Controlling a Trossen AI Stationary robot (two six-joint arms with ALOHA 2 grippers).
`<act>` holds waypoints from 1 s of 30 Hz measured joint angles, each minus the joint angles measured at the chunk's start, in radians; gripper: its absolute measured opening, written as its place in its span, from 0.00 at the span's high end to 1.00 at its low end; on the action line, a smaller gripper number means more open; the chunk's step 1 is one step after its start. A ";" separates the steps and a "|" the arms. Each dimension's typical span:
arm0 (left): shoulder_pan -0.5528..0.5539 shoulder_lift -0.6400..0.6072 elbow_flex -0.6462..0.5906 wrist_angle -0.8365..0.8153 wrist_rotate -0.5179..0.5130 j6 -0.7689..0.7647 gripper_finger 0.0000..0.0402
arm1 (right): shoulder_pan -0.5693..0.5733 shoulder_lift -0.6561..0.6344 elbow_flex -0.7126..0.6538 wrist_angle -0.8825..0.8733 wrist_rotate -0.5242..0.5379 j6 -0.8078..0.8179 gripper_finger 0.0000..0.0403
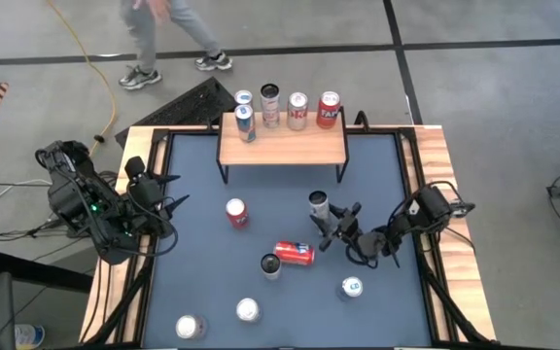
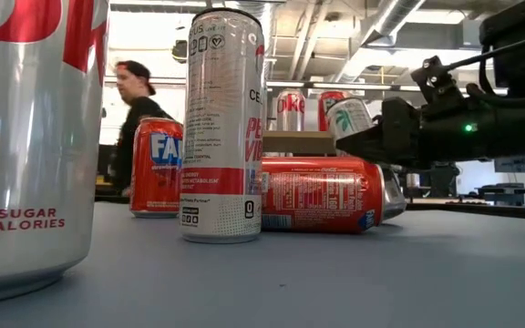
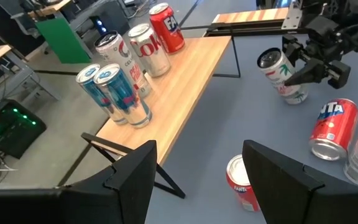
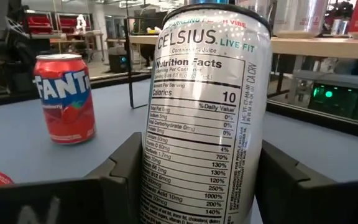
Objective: Place canned beverage on shelf
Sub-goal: Put the left pink soda can on the shelf aligned with the other pink soda can
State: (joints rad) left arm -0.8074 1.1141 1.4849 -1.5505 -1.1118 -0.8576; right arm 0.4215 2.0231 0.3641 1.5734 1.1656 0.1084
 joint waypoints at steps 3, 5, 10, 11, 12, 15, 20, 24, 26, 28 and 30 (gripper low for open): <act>0.000 0.000 0.000 0.000 0.000 0.006 0.43 | 0.020 -0.027 -0.002 -0.006 0.009 -0.031 0.44; 0.000 0.000 0.000 0.000 0.000 0.007 0.43 | 0.028 -0.050 -0.010 -0.014 0.021 -0.057 0.40; 0.000 0.000 0.000 0.000 0.000 0.007 0.43 | 0.038 -0.093 -0.017 -0.050 0.019 -0.043 0.31; 0.000 0.000 0.000 0.000 0.000 0.006 0.43 | 0.038 -0.093 -0.017 -0.059 0.018 -0.027 0.29; 0.000 0.000 0.000 0.000 0.000 0.006 0.43 | 0.038 -0.091 -0.017 -0.058 0.016 -0.023 0.28; 0.000 0.000 0.000 0.000 0.001 0.006 0.43 | 0.038 -0.091 -0.017 -0.074 0.014 -0.018 0.24; 0.000 0.000 0.000 0.000 0.002 0.005 0.43 | 0.049 -0.091 -0.017 -0.090 0.007 -0.003 0.21; 0.000 0.000 0.000 0.000 0.003 0.004 0.43 | 0.080 -0.091 -0.017 -0.091 0.007 -0.002 0.21; 0.000 0.000 0.000 0.000 0.003 0.000 0.43 | 0.094 -0.091 -0.017 -0.093 0.008 -0.002 0.21; 0.000 0.000 0.000 0.000 0.003 -0.002 0.43 | 0.109 -0.091 -0.017 -0.091 0.010 -0.002 0.21; 0.000 0.000 0.000 0.000 0.003 -0.002 0.43 | 0.117 -0.092 -0.015 -0.065 0.031 -0.007 0.21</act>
State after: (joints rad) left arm -0.8074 1.1145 1.4849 -1.5505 -1.1084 -0.8600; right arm 0.5387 1.9308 0.3490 1.5081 1.1967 0.1017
